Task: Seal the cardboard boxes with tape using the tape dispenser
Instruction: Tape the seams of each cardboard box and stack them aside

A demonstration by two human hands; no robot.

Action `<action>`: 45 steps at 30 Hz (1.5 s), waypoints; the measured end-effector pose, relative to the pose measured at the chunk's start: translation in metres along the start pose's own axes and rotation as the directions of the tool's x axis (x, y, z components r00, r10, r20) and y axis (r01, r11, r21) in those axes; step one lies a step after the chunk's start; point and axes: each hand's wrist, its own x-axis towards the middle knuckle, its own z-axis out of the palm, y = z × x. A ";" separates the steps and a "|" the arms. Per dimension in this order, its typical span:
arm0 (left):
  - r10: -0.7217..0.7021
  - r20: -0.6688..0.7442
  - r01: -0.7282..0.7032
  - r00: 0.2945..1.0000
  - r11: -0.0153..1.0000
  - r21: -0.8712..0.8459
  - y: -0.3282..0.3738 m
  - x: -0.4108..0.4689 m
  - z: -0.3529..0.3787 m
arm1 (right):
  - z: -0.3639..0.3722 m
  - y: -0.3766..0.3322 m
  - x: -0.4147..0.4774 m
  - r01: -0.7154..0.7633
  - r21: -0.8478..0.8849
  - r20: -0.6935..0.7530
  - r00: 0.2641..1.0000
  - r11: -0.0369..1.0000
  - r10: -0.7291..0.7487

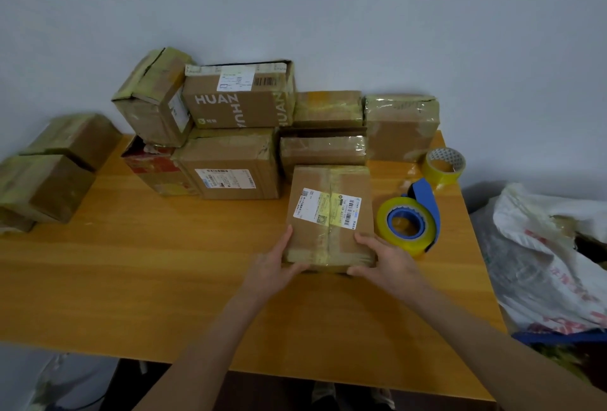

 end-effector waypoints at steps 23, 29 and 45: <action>-0.301 0.034 0.277 0.953 0.821 -0.500 0.019 0.019 -0.023 | -0.003 -0.018 0.005 -0.367 0.489 -0.016 0.903 0.791 0.429; -0.189 0.113 0.219 0.976 0.801 -0.557 0.023 0.010 -0.019 | 0.011 -0.026 -0.012 -0.404 0.691 0.110 0.878 0.599 0.465; -0.184 -0.282 -0.084 0.942 0.682 -0.727 -0.015 -0.093 -0.085 | 0.026 -0.094 -0.053 -0.164 0.922 0.109 0.979 0.351 0.171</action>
